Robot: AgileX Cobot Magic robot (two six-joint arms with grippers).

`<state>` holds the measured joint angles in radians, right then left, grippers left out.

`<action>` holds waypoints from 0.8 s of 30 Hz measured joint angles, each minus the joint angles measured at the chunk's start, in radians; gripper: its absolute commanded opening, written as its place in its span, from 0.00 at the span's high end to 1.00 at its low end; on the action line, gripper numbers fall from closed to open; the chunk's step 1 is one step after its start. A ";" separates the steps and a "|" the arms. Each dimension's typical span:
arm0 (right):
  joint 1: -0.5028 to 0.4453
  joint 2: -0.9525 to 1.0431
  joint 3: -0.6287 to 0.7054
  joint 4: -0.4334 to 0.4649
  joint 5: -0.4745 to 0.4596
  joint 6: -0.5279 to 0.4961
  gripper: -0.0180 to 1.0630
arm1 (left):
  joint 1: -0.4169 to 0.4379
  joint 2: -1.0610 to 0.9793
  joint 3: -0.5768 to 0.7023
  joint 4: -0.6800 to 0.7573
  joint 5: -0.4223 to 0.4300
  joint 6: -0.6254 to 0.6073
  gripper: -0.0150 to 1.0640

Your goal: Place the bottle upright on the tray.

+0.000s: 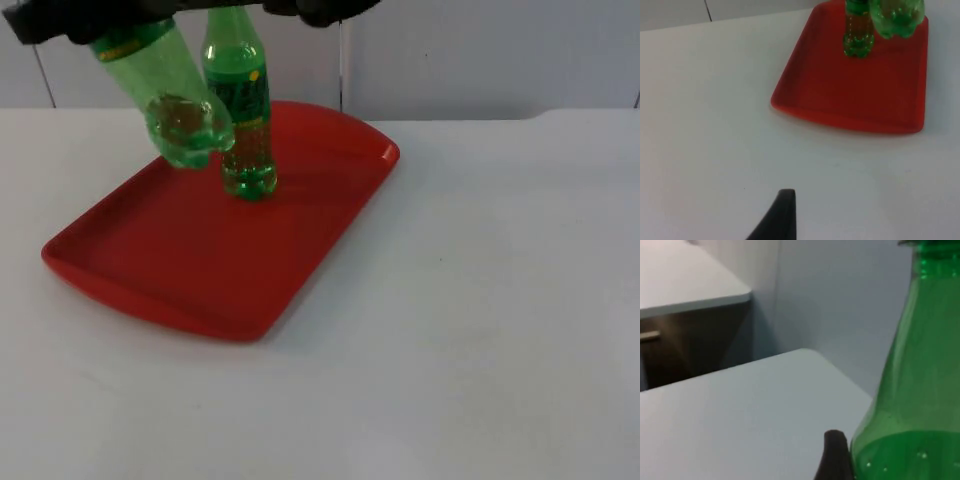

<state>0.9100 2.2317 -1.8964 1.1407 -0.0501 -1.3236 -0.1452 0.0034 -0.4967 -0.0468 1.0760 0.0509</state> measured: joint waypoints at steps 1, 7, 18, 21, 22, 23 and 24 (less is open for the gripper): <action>0.003 0.011 -0.002 -0.005 -0.029 0.027 0.98 | 0.000 0.000 0.000 0.000 0.000 0.000 0.08; 0.000 0.077 -0.002 -0.074 -0.079 0.178 0.98 | 0.000 0.000 0.000 0.000 0.000 0.000 0.08; -0.008 0.154 -0.002 -0.721 -0.152 0.802 0.98 | 0.000 0.000 0.000 0.000 0.000 0.000 0.08; -0.010 0.173 -0.002 -0.933 -0.211 1.034 0.98 | 0.000 0.000 0.000 0.000 0.000 0.000 0.08; -0.012 0.181 -0.002 -1.033 -0.246 1.126 0.98 | 0.000 0.000 0.000 0.000 0.000 0.000 0.08; -0.014 0.193 -0.002 -1.108 -0.275 1.225 0.98 | 0.000 0.000 0.000 0.000 0.000 0.000 0.08; -0.020 0.202 -0.002 -1.183 -0.311 1.299 0.98 | 0.000 0.000 0.000 0.000 0.000 0.000 0.08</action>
<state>0.8895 2.4341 -1.8984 -0.0424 -0.3613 -0.0242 -0.1452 0.0034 -0.4967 -0.0468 1.0760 0.0509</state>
